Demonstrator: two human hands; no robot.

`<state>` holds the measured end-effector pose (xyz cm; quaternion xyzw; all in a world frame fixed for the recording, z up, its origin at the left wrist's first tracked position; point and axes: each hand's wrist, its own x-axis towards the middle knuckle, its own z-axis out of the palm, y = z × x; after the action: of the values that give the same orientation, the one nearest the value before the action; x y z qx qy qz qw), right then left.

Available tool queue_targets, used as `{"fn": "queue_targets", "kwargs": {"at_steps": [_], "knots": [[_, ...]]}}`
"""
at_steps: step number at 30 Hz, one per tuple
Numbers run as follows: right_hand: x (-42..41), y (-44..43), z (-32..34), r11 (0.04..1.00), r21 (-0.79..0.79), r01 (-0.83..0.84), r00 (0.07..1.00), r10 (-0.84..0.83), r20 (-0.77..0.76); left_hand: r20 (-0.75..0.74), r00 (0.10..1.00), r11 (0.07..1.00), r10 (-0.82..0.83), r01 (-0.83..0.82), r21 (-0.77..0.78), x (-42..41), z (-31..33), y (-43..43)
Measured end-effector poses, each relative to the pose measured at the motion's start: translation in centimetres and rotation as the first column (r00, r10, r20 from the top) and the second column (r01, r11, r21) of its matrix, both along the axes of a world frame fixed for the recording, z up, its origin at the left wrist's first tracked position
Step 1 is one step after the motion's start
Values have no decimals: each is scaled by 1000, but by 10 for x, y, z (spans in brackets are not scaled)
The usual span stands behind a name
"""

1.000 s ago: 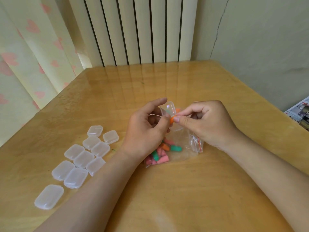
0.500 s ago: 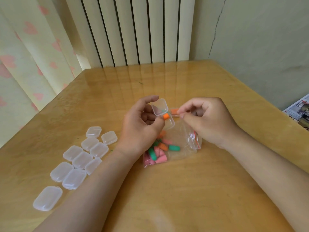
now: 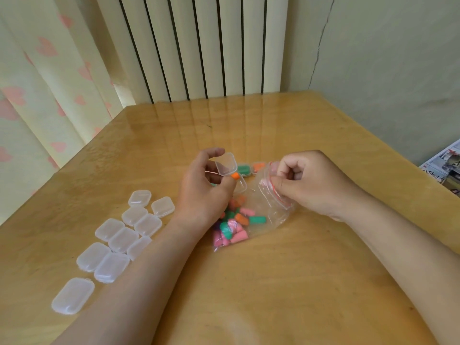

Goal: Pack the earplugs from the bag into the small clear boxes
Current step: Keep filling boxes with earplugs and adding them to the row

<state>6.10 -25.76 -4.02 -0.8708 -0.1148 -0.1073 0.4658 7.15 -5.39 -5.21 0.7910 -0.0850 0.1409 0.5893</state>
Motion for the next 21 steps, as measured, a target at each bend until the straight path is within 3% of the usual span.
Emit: {"fn": "queue_targets", "kwargs": {"at_steps": [4,8,21], "knots": [[-6,10,1,983,-120,-141,988,132,-77,-13,1000,1000,-7,7,4,-1,-1,-2],[-6,12,-3,959,-205,-197,968,158,-192,-16,1000,1000,-10,10,5,0,-1,-3],[-3,25,-10,970,-209,-124,988,101,-117,-64,995,997,-76,74,-31,-5,2,-5]]}}
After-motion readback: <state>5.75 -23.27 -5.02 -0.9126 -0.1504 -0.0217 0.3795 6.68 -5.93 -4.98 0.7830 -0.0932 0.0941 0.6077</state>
